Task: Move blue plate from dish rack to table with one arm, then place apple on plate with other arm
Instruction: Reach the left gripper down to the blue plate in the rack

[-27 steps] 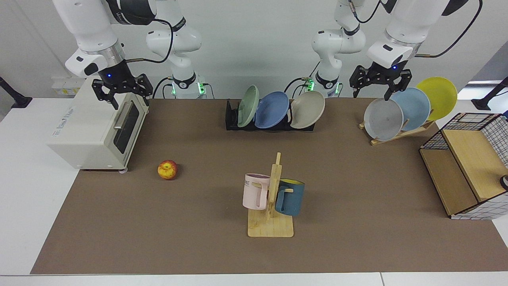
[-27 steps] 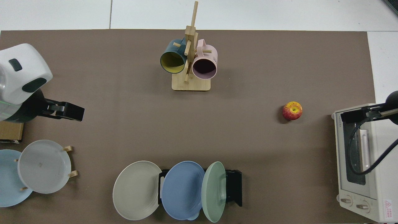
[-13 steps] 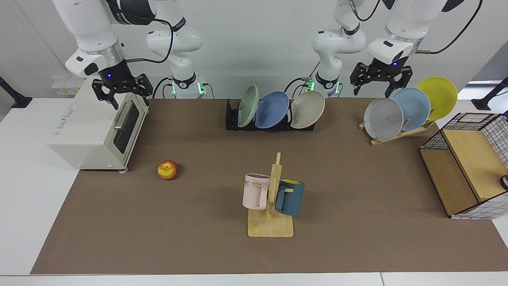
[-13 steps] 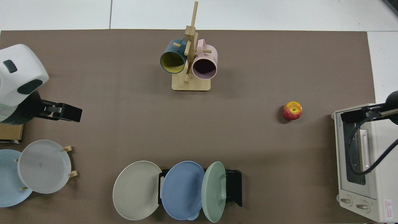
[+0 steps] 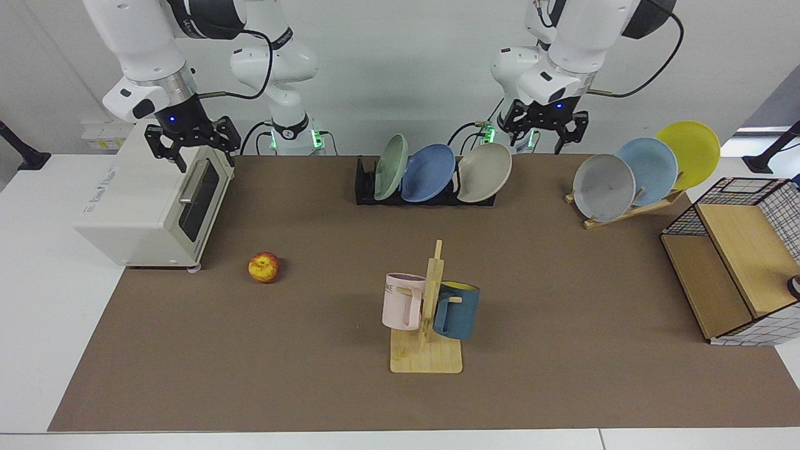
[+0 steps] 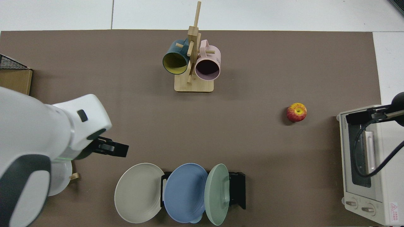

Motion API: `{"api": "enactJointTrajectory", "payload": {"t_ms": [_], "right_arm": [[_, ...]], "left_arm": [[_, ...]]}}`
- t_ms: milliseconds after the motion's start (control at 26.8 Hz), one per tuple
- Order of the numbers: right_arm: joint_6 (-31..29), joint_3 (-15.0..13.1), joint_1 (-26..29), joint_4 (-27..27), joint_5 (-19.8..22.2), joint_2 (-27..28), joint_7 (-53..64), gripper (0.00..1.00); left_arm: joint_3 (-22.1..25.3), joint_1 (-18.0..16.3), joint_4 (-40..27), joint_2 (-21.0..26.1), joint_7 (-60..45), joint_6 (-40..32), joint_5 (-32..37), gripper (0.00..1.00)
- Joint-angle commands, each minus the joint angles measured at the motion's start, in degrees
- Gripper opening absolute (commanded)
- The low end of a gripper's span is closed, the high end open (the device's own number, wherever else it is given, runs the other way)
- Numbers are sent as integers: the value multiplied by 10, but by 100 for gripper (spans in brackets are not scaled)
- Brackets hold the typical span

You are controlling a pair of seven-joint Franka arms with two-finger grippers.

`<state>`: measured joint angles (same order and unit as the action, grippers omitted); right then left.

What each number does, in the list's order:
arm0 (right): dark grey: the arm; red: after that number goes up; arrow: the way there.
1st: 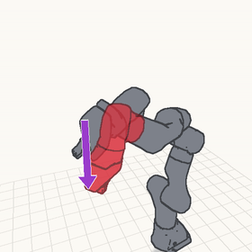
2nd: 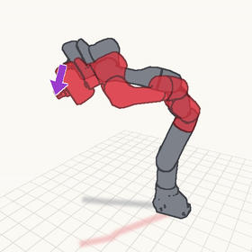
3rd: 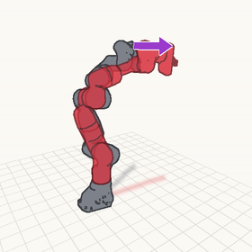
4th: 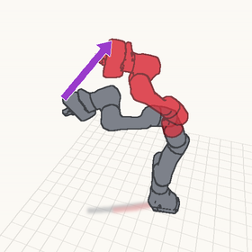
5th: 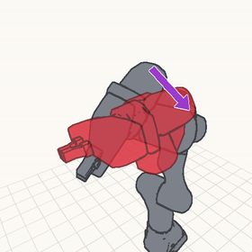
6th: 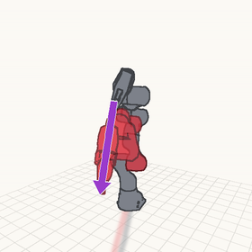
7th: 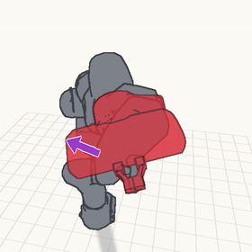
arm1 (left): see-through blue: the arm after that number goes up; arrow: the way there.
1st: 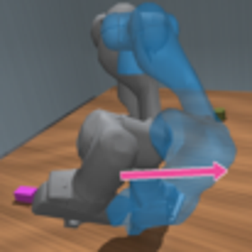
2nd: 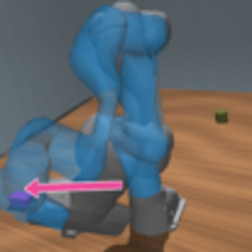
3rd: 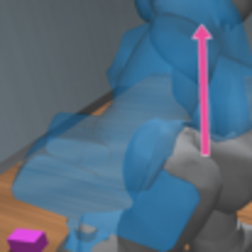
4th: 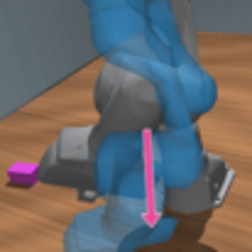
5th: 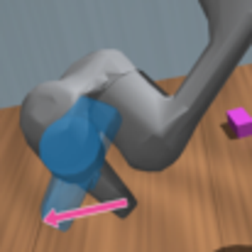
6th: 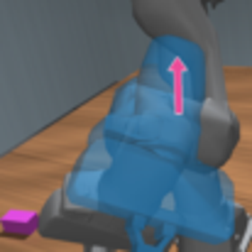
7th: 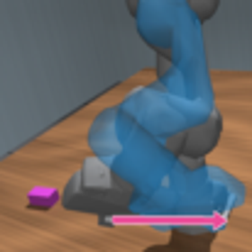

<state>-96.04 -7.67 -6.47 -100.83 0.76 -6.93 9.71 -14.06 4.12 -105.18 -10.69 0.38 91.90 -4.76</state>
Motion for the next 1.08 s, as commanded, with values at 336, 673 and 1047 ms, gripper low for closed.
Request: {"api": "enactJointTrajectory", "payload": {"t_ms": [336, 673, 1047], "right_arm": [[4, 3, 4, -1, 2, -5, 4, 100], [3, 3, 4, 0, 2, -5, 4, 100], [4, 3, 4, -1, 2, -5, 4, 100]], "left_arm": [[-96, 4, -218, -45, 19, 185, -114, 100], [-149, 5, -282, -29, -6, 271, -157, 100], [-186, 5, -318, -28, -17, 280, -169, 100]]}}
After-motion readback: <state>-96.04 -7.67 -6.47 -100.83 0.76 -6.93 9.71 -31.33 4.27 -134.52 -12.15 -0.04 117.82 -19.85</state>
